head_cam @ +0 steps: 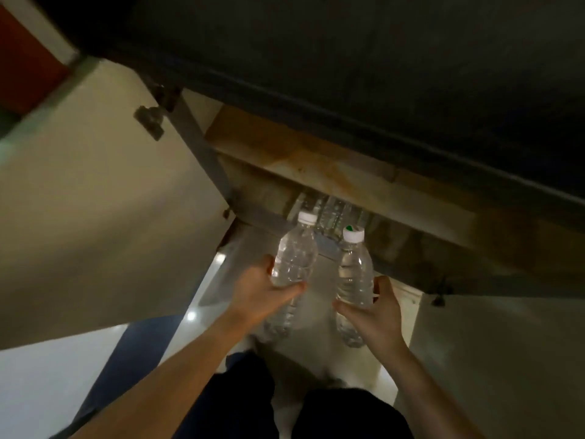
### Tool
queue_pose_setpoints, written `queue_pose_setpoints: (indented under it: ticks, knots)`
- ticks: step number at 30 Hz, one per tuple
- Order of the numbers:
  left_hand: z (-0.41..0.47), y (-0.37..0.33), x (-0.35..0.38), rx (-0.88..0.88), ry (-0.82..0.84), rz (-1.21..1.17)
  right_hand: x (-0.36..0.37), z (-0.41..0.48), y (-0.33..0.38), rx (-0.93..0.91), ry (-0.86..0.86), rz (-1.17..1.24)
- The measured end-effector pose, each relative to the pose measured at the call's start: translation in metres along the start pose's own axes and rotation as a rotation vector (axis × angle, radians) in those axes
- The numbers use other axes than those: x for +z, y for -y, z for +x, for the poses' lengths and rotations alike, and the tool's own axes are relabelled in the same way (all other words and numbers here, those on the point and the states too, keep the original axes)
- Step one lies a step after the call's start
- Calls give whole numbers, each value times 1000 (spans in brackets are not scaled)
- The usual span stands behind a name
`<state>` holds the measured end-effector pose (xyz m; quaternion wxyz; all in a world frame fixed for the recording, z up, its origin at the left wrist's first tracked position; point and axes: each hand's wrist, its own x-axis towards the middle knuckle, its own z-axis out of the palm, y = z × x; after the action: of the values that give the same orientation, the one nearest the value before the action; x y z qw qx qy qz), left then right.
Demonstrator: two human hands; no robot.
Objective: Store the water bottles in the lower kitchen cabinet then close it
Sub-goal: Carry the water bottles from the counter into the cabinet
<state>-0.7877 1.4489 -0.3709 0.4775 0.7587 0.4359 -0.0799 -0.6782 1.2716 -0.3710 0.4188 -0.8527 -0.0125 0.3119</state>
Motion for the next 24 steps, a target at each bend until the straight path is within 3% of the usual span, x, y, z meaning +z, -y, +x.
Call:
queue_pose_setpoints:
  ticks: [6,13,24]
  knots:
    - [121,71,83,115,16,9,44,126,-111,-87,-34,8]
    - [232,115,159,307,-69,-84,73,235,-183,-183,-105,132]
    - [295,114,227,367,22,-237,75,287,-236,-191,-253,216]
